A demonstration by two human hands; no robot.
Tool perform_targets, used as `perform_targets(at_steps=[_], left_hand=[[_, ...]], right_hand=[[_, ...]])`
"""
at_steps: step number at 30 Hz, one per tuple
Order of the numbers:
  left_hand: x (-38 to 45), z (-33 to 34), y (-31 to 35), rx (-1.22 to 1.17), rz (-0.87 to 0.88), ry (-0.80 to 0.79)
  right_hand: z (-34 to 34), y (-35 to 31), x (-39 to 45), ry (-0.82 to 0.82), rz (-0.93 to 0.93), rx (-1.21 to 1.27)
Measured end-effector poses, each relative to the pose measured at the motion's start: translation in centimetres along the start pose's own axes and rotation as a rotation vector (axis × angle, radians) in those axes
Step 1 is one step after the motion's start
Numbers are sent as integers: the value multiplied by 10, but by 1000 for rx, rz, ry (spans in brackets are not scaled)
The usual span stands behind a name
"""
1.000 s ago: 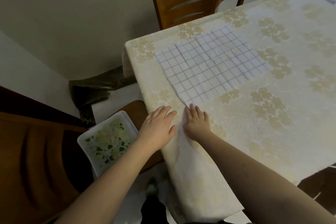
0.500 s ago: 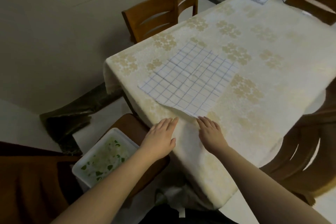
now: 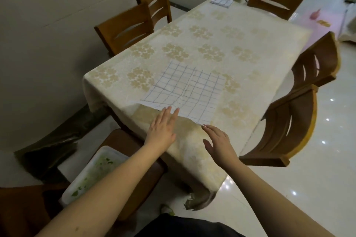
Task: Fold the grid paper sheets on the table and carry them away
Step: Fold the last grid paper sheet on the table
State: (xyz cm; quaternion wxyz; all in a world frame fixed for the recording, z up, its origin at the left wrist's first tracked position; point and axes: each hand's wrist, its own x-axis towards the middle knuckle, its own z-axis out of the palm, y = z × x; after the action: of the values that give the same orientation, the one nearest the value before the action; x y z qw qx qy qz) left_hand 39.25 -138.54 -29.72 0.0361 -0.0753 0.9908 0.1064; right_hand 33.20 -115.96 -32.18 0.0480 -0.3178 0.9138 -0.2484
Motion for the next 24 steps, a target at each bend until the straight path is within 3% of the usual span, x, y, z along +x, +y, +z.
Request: perform_targets(at_steps=[7,12,17,24], left_hand=[[9,-13,8,112,-37,165],[-4,-18,30,166,-40,103],[-24,-27,48,180,-47,72],[-40,-49,65,265,-52,23]], right_hand=[[-46,23,-38,173,33,105],[-67,26,-56,289,170,279],[-75,26,-74,242,258,378],[-84,36,-86,234,299,317]])
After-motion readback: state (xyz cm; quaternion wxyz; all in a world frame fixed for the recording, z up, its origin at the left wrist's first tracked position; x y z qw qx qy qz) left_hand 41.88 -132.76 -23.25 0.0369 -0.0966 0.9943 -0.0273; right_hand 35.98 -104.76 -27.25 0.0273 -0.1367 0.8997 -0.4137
